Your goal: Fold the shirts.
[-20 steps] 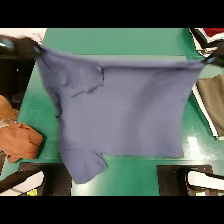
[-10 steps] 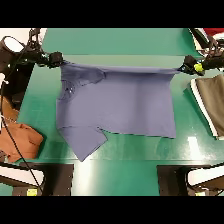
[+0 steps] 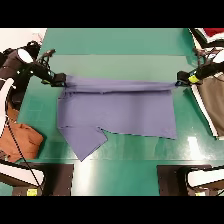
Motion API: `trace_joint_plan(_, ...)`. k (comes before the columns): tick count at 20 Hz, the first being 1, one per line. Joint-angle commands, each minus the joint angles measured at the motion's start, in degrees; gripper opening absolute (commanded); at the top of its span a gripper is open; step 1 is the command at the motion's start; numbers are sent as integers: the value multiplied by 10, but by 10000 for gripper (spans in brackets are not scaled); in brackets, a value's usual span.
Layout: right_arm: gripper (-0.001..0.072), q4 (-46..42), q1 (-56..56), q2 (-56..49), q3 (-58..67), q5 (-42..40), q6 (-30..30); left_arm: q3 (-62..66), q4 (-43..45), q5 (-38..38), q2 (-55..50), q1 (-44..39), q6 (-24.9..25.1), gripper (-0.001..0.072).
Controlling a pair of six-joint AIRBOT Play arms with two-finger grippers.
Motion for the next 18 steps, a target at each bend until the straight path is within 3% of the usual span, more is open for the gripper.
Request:
trace_joint_plan(1, 77, 12, 9, 20, -61, -8, 4, -46, 17, 5, 0, 0, -1, 140)
trace_joint_plan(2, 249, 38, 1, 20, -64, -3, 4, -45, 19, -2, 0, 0, -1, 453)
trace_joint_plan(3, 312, 67, -8, 20, -64, 7, 3, -43, 24, -17, 3, 3, -5, 494)
trace_joint_plan(6, 311, 103, -30, 42, -60, 60, -17, -50, 38, -76, 44, 21, -5, 487)
trace_joint_plan(9, 312, 103, -39, 108, -95, 87, -20, -146, 56, -96, 148, 48, -24, 486)
trace_joint_plan(14, 311, 107, -32, 224, -206, 13, -27, -394, 50, -85, 332, 50, -58, 487)
trace_joint_plan(18, 311, 111, -33, 267, -245, -18, -27, -527, -3, -53, 387, 50, -81, 487)
